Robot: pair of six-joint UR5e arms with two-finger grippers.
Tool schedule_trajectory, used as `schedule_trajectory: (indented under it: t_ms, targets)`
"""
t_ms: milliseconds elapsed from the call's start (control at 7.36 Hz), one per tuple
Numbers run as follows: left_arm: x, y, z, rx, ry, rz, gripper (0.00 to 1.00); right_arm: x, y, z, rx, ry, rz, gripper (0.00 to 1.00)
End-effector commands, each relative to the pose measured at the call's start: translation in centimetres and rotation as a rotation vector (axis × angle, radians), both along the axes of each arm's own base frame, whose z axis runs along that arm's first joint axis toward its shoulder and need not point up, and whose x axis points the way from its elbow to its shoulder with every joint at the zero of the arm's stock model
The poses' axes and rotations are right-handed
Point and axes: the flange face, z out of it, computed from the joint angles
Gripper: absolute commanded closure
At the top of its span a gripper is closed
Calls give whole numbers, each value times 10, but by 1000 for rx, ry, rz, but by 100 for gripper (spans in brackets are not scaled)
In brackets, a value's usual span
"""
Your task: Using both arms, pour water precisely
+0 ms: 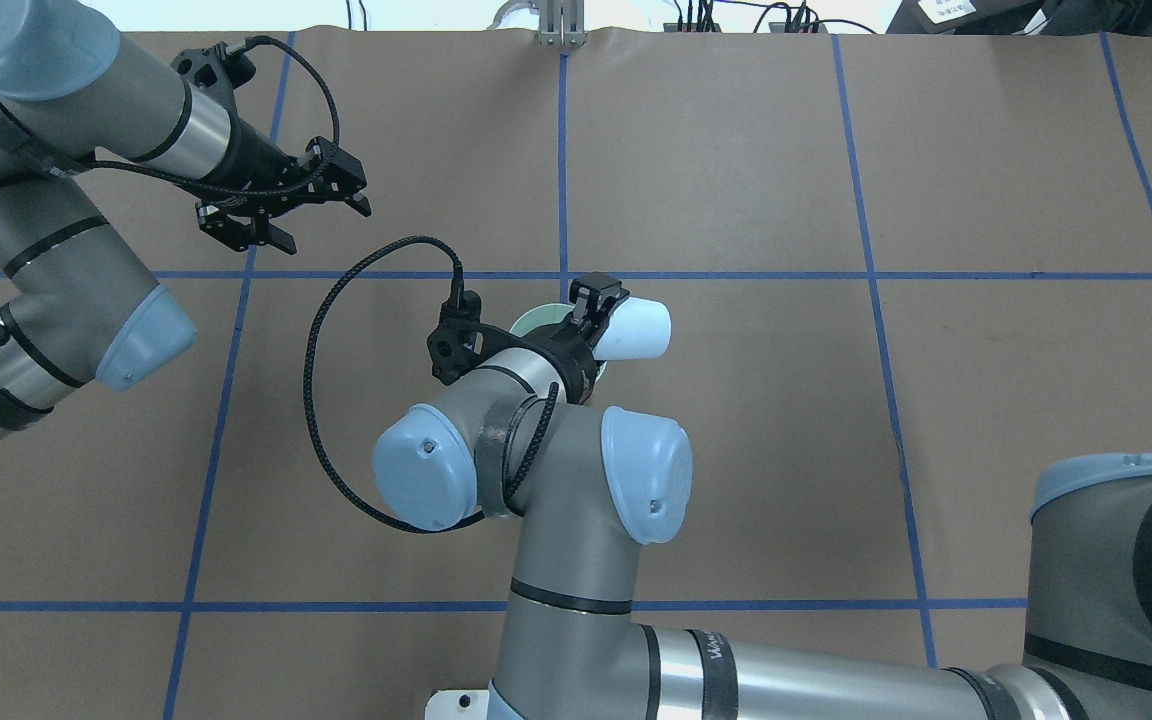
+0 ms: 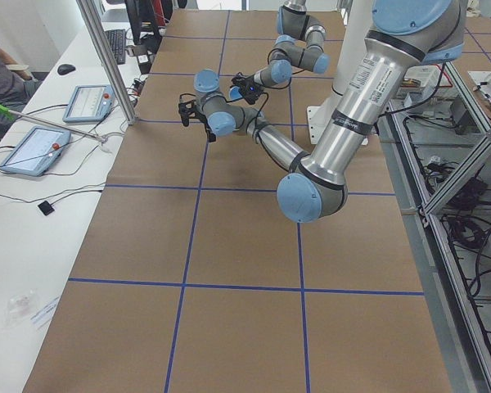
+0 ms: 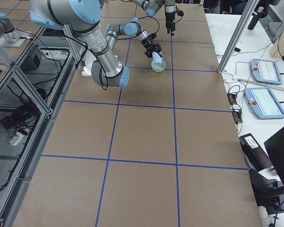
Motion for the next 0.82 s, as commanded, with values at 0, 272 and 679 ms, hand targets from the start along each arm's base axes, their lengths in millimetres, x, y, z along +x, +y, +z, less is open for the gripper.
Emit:
schedule_trajectory:
  t_ms: [0,272,679]
  targets:
    - [1,-1,-8,10,7,0,0,22,7,22,-56,-267,185,82]
    - [2,-2,-12,13,9,0,0,63,7,61,-118,-665,308,91]
    - [3,-3,-18,15,11,0,0,163,-63,102,-262,-802,459,86]
